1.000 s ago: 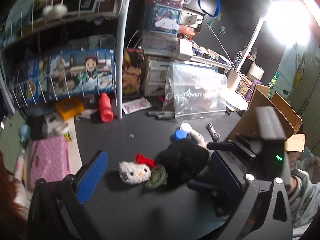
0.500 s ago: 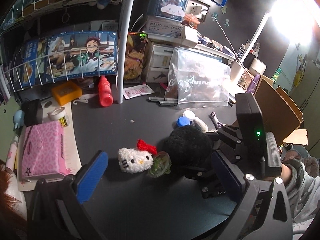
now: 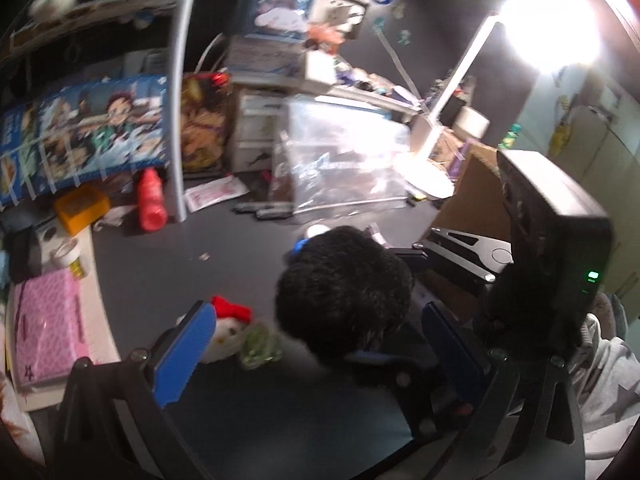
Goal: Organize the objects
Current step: 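Reach the right tool to the black fluffy ball plush and grasp it, then carry the black plush with the right tool into the box and release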
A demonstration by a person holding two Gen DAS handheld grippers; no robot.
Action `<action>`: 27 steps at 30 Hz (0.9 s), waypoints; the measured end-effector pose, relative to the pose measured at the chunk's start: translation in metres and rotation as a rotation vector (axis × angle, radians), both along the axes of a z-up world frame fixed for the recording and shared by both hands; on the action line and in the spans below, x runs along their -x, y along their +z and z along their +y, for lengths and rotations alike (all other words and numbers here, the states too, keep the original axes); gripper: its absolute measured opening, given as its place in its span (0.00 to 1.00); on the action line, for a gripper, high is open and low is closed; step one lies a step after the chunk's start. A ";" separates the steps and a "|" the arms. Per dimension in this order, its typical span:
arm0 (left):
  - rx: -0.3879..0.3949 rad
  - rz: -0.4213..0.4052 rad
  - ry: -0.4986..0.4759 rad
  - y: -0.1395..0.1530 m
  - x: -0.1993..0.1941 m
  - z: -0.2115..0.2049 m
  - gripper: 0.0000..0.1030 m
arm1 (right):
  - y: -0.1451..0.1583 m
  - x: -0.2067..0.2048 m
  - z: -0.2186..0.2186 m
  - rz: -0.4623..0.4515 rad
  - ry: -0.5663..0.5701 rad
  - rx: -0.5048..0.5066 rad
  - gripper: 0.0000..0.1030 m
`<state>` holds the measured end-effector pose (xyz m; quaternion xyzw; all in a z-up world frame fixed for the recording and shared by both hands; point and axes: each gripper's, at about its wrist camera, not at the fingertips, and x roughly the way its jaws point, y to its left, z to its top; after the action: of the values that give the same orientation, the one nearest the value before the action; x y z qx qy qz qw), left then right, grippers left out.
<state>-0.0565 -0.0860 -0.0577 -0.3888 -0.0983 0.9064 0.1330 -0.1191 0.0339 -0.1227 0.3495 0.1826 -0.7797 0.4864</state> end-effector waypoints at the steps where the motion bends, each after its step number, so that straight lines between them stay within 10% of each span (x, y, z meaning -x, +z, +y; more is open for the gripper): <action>1: 0.001 0.006 -0.007 0.003 0.000 0.002 0.99 | 0.006 -0.004 0.000 0.007 0.006 0.009 0.79; 10: 0.021 0.079 -0.108 0.054 -0.009 0.024 0.69 | 0.064 -0.036 0.012 0.098 0.032 0.080 0.78; 27: 0.015 0.125 -0.297 0.125 0.039 0.115 0.66 | 0.142 -0.023 0.091 0.212 -0.111 0.094 0.78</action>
<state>-0.0959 0.0289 0.0669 -0.3429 -0.0244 0.8999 0.2682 -0.0960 0.1251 0.0191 0.2514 0.1768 -0.8457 0.4362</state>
